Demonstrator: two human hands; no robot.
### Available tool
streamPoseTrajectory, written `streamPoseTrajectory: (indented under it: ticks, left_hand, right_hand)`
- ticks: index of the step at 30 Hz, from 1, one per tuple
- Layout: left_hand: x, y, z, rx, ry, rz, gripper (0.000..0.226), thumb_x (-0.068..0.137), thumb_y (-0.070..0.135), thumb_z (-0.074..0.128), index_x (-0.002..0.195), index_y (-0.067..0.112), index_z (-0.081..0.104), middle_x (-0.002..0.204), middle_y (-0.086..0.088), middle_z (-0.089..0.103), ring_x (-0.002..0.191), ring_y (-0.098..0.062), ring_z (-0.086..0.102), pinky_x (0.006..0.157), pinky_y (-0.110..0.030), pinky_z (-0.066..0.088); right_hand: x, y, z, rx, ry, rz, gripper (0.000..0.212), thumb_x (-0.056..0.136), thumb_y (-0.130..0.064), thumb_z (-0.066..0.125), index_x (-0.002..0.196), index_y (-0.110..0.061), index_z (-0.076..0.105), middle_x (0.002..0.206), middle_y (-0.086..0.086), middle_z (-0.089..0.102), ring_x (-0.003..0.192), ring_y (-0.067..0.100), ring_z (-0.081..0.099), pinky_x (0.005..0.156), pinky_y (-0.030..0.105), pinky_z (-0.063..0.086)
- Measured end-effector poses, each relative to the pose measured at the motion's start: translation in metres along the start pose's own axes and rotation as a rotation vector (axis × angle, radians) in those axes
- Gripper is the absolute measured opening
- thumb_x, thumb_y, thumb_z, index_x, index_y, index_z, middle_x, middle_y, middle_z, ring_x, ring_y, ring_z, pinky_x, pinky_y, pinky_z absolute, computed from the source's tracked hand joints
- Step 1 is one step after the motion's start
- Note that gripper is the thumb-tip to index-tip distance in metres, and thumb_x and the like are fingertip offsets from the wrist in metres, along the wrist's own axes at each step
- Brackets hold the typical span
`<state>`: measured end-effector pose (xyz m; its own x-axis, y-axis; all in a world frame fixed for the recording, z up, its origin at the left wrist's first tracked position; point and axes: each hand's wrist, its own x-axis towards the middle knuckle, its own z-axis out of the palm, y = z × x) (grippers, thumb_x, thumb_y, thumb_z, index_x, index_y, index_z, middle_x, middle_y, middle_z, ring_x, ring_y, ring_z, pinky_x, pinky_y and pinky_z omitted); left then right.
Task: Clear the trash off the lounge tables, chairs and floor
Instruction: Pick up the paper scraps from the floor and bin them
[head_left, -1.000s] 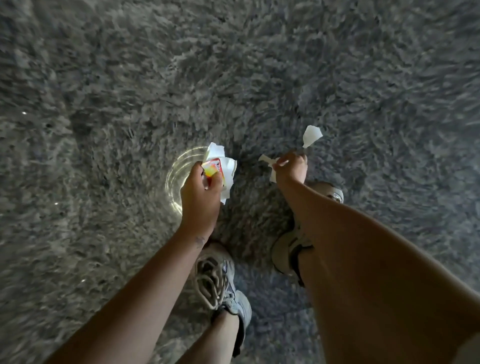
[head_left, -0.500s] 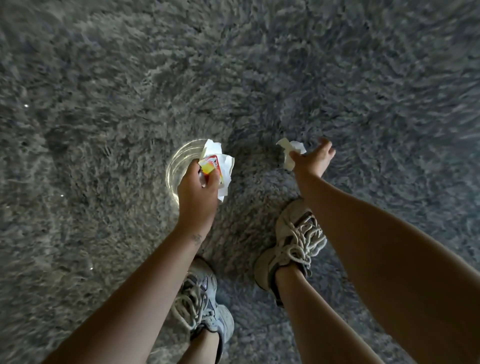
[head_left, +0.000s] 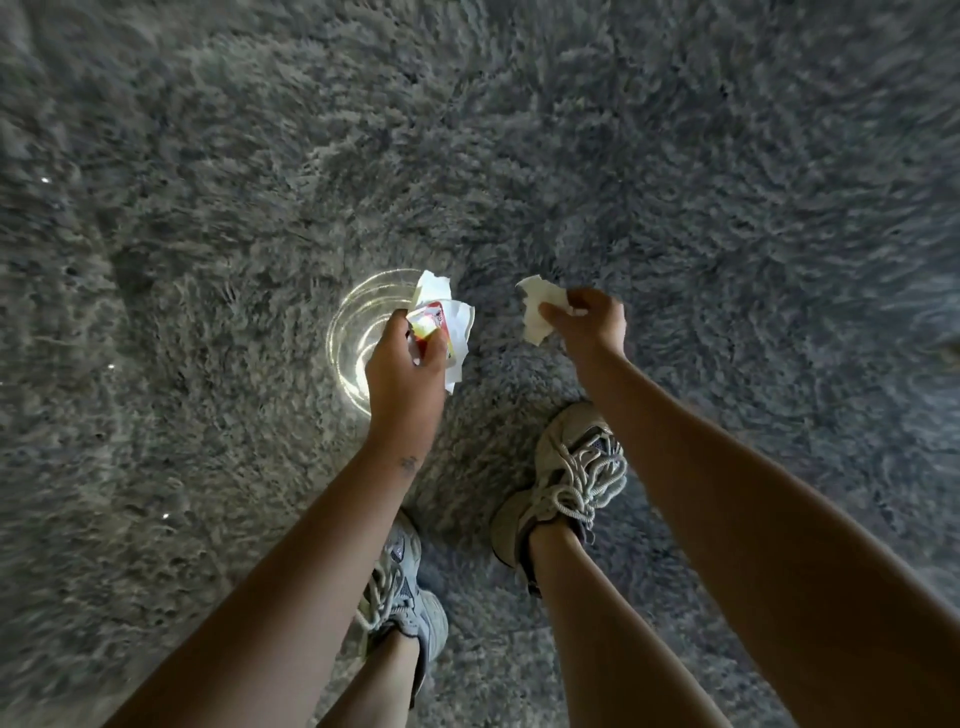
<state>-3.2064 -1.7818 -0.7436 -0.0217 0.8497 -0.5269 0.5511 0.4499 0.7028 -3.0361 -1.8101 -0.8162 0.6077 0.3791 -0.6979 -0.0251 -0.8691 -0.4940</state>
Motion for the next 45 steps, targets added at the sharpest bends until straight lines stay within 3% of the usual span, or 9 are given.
streamPoseTrajectory:
  ticks: [9, 15, 19, 21, 26, 29, 34, 38, 45]
  left_hand:
    - [-0.034, 0.116, -0.04, -0.108, 0.02, -0.01, 0.004, 0.092, 0.02, 0.054, 0.092, 0.018, 0.057, 0.07, 0.007, 0.058, 0.065, -0.013, 0.055, 0.059, -0.026, 0.042]
    - [-0.052, 0.211, -0.063, -0.373, 0.004, -0.108, 0.021, 0.095, 0.007, 0.041, 0.085, 0.017, 0.057, 0.074, 0.003, 0.059, 0.068, -0.011, 0.054, 0.065, -0.026, 0.045]
    - [-0.053, 0.249, -0.082, -0.475, 0.03, -0.144, 0.024, 0.099, 0.027, 0.038, 0.081, 0.033, 0.053, 0.077, 0.014, 0.057, 0.062, 0.012, 0.055, 0.061, -0.007, 0.045]
    - [-0.045, 0.262, -0.089, -0.46, 0.086, -0.125, 0.016, 0.096, 0.029, 0.046, 0.084, 0.025, 0.056, 0.073, 0.012, 0.059, 0.06, 0.007, 0.057, 0.055, -0.008, 0.042]
    - [-0.002, 0.277, -0.114, -0.45, 0.234, -0.084, 0.028, 0.087, 0.023, 0.055, 0.094, -0.004, 0.055, 0.078, -0.01, 0.061, 0.073, -0.02, 0.057, 0.066, -0.031, 0.047]
    - [0.036, 0.282, -0.138, -0.438, 0.304, -0.095, 0.008, 0.092, 0.01, 0.051, 0.086, 0.013, 0.056, 0.07, 0.004, 0.059, 0.064, -0.006, 0.058, 0.054, -0.009, 0.042]
    - [0.112, 0.274, -0.199, -0.471, 0.353, -0.138, 0.013, 0.095, 0.016, 0.048, 0.092, 0.024, 0.059, 0.076, 0.006, 0.064, 0.068, -0.003, 0.06, 0.06, -0.015, 0.046]
    - [0.165, 0.258, -0.27, -0.454, 0.453, -0.173, 0.023, 0.096, 0.013, 0.047, 0.078, 0.026, 0.053, 0.062, 0.006, 0.053, 0.052, 0.0, 0.051, 0.049, -0.015, 0.042]
    - [0.235, 0.223, -0.404, -0.489, 0.654, -0.243, 0.026, 0.096, 0.012, 0.048, 0.07, 0.019, 0.049, 0.058, 0.009, 0.049, 0.051, -0.002, 0.049, 0.046, -0.01, 0.038]
  right_hand:
    - [-0.123, -0.118, -0.076, 0.526, -0.425, -0.167, 0.019, 0.075, 0.005, 0.068, 0.077, -0.013, 0.06, 0.068, -0.004, 0.07, 0.064, 0.008, 0.065, 0.058, 0.023, 0.053]
    - [-0.149, -0.204, -0.111, 0.417, -0.475, -0.183, 0.024, 0.076, 0.004, 0.068, 0.082, -0.016, 0.057, 0.078, 0.006, 0.068, 0.07, 0.018, 0.064, 0.069, 0.034, 0.053]
    - [-0.16, -0.254, -0.115, 0.256, -0.489, -0.254, 0.026, 0.072, 0.0, 0.074, 0.078, -0.019, 0.057, 0.074, 0.005, 0.066, 0.068, 0.018, 0.063, 0.063, 0.03, 0.051]
    - [-0.162, -0.273, -0.108, 0.095, -0.446, -0.332, 0.026, 0.071, -0.003, 0.075, 0.075, -0.021, 0.057, 0.077, 0.002, 0.065, 0.075, 0.02, 0.062, 0.07, 0.035, 0.051]
    - [-0.161, -0.316, -0.071, -0.142, -0.384, -0.527, 0.018, 0.073, -0.01, 0.069, 0.077, -0.02, 0.055, 0.069, -0.01, 0.055, 0.066, 0.012, 0.053, 0.062, 0.025, 0.043]
    - [-0.152, -0.35, -0.042, -0.223, -0.433, -0.603, 0.021, 0.075, -0.02, 0.071, 0.085, -0.02, 0.052, 0.067, -0.013, 0.052, 0.065, 0.006, 0.051, 0.061, 0.02, 0.04]
    - [-0.135, -0.419, 0.019, -0.248, -0.548, -0.606, 0.034, 0.071, -0.019, 0.076, 0.095, -0.026, 0.054, 0.068, -0.013, 0.055, 0.059, 0.001, 0.05, 0.06, 0.017, 0.041]
    - [-0.13, -0.48, 0.084, -0.327, -0.501, -0.615, 0.025, 0.074, -0.017, 0.074, 0.087, -0.027, 0.055, 0.062, -0.014, 0.054, 0.052, -0.009, 0.051, 0.051, 0.005, 0.037]
    - [-0.145, -0.571, 0.23, -0.493, -0.619, -0.708, 0.018, 0.076, -0.017, 0.072, 0.088, -0.02, 0.06, 0.065, -0.013, 0.055, 0.069, 0.012, 0.058, 0.068, 0.028, 0.047]
